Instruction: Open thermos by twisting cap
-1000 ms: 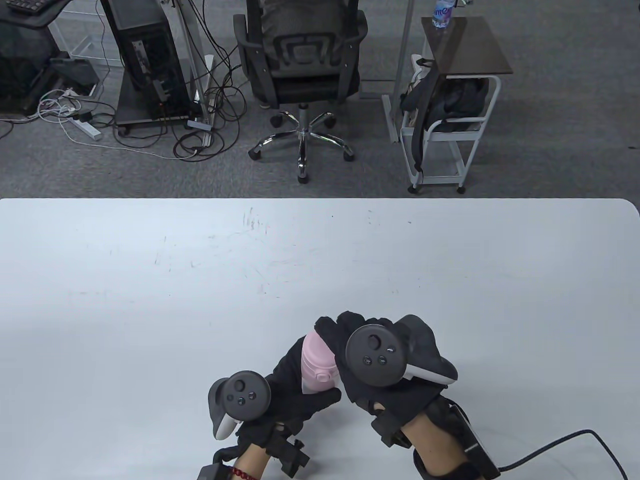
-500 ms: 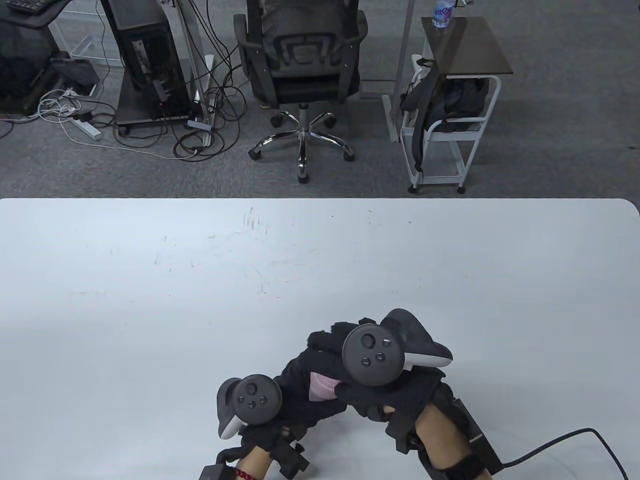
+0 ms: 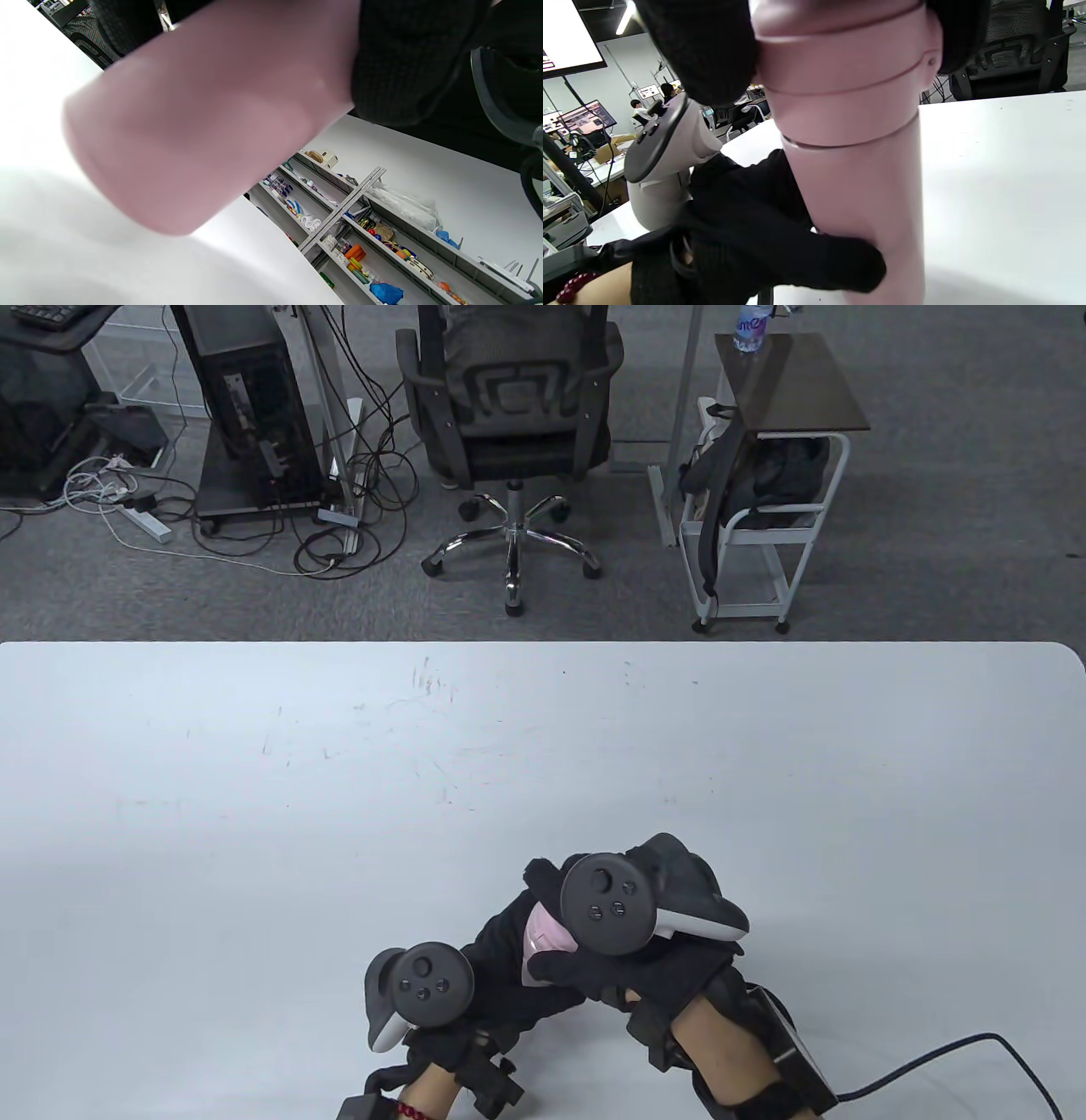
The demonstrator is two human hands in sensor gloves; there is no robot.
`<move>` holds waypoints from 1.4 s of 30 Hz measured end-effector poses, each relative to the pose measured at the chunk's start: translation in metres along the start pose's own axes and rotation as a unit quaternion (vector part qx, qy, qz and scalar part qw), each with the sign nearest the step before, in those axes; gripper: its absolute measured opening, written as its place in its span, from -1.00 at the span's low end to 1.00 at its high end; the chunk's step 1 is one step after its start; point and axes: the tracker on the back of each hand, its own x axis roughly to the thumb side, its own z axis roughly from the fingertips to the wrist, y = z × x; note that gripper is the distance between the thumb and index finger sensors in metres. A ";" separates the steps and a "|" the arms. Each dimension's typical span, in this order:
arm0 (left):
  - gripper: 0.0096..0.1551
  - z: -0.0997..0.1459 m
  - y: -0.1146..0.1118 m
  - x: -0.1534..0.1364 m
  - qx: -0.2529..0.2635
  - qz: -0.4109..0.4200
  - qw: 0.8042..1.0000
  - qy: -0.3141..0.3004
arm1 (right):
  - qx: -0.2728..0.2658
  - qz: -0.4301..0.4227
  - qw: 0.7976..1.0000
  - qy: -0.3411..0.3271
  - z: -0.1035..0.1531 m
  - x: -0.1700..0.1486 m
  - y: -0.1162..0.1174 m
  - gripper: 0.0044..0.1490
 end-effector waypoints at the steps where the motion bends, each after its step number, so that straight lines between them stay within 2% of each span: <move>1: 0.17 0.000 0.000 0.001 -0.001 0.002 1.000 -0.001 | 0.012 -0.005 1.000 -0.015 0.001 0.000 -0.001 -0.03; 6: 0.15 -0.001 0.000 0.000 -0.003 0.019 1.000 -0.007 | 0.048 -0.078 0.987 -0.131 0.004 -0.004 -0.005 -0.10; 9: 0.16 0.000 0.002 -0.001 0.007 0.019 1.000 -0.004 | 0.048 -0.093 0.983 -0.149 0.003 -0.004 -0.006 -0.08; 11: 0.16 0.000 0.002 -0.002 0.009 0.022 1.000 -0.001 | 0.041 -0.097 0.986 -0.128 0.004 -0.007 -0.006 -0.02; 14: 0.16 0.000 0.003 -0.002 0.014 0.021 1.000 0.000 | -0.006 -0.084 0.994 -0.062 0.004 -0.010 -0.006 0.14; 15: 0.16 0.000 0.003 -0.002 0.015 0.016 1.000 0.003 | -0.033 -0.064 0.997 -0.010 0.004 -0.009 -0.005 0.19; 17: 0.16 0.000 0.002 -0.001 0.012 0.007 1.000 0.002 | -0.037 0.011 0.997 0.072 0.003 -0.005 -0.002 0.27; 19: 0.16 0.000 0.002 -0.001 0.012 0.000 1.000 0.003 | -0.022 0.023 0.997 0.067 0.000 0.002 0.003 0.23; 22: 0.17 0.000 0.001 -0.002 0.008 0.003 1.000 0.004 | -0.034 0.046 0.997 0.045 -0.004 0.007 0.003 0.11; 24: 0.17 0.000 0.003 -0.001 0.010 -0.001 1.000 0.000 | -0.020 0.024 0.999 0.007 0.000 0.004 -0.001 0.07; 27: 0.17 -0.001 0.004 -0.003 0.012 0.009 1.000 0.008 | -0.069 -0.032 0.996 -0.050 0.019 -0.007 -0.022 0.12; 29: 0.16 0.000 0.007 -0.005 0.018 0.012 1.000 0.013 | -0.138 -0.045 0.989 -0.022 0.041 -0.021 -0.038 0.13; 32: 0.16 0.000 0.011 -0.003 0.034 0.023 0.999 0.011 | -0.178 -0.036 0.981 0.066 0.059 -0.047 -0.041 0.13; 35: 0.16 0.002 0.012 -0.001 0.040 0.039 0.998 0.003 | -0.143 -0.014 0.982 0.126 0.055 -0.085 -0.013 0.14; 37: 0.16 0.002 0.012 0.001 0.039 0.036 0.999 -0.003 | -0.077 -0.037 0.984 0.159 0.048 -0.118 0.033 0.15; 38: 0.16 0.002 0.012 0.001 0.038 0.034 0.999 -0.005 | -0.056 -0.045 0.983 0.167 0.046 -0.126 0.047 0.14; 39: 0.16 0.002 0.011 0.002 0.037 0.032 0.999 -0.006 | -0.024 -0.055 0.982 0.182 0.044 -0.136 0.071 0.14; 42: 0.16 0.003 0.010 0.003 0.035 0.030 0.999 -0.010 | 0.035 -0.052 0.977 0.203 0.036 -0.151 0.113 0.14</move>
